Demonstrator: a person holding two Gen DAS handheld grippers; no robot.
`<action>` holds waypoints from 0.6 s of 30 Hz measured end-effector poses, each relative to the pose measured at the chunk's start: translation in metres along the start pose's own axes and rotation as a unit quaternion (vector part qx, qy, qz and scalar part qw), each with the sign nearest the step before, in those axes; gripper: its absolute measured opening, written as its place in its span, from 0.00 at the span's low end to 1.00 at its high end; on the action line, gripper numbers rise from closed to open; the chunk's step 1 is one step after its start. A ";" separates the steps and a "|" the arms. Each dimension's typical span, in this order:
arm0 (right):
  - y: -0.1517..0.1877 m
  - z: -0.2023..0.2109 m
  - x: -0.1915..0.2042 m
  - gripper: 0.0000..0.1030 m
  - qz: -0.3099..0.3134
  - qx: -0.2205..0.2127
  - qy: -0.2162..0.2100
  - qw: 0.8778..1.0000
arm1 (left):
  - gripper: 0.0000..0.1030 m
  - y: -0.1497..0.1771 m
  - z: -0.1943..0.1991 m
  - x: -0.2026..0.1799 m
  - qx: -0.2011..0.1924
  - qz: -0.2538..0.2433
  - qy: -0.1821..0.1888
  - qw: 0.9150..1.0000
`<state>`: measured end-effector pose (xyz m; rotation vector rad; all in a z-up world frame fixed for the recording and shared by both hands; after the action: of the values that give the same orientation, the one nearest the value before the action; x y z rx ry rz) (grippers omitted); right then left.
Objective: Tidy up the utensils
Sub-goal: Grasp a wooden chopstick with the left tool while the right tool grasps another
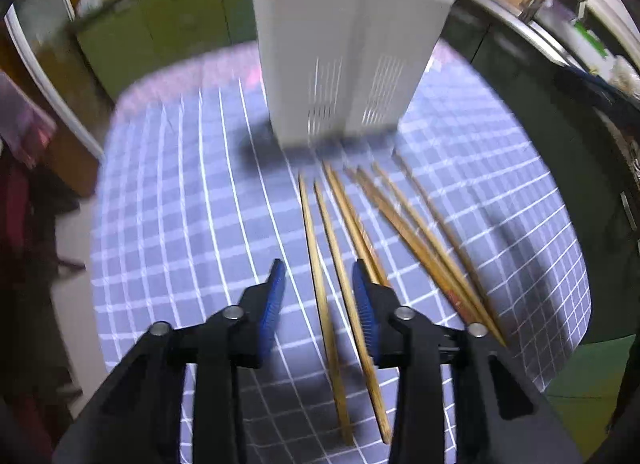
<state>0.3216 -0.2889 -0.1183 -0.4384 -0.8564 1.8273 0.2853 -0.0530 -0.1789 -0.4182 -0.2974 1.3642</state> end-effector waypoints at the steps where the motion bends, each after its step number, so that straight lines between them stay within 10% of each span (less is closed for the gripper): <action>1: 0.008 -0.003 -0.001 0.35 0.001 0.016 -0.001 1.000 | 0.23 0.001 -0.006 0.000 0.012 0.002 0.000 1.000; 18: 0.056 -0.039 0.001 0.34 0.014 0.119 -0.020 0.993 | 0.09 0.011 -0.056 -0.004 0.104 0.020 -0.016 0.994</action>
<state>0.3100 -0.2862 -0.1859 -0.2645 -0.6515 1.9424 0.2990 -0.0620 -0.2336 -0.2300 -0.1710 1.4269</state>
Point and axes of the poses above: each gripper's, at about its wrist camera, not at the fingertips, and z roughly against the way its jaws point, x to its left, y to its underside, the point moved 5 cm from there along -z, roughly the way its jaws point, and after that the axes turned 6 degrees about -x, right-handed, at the moved point
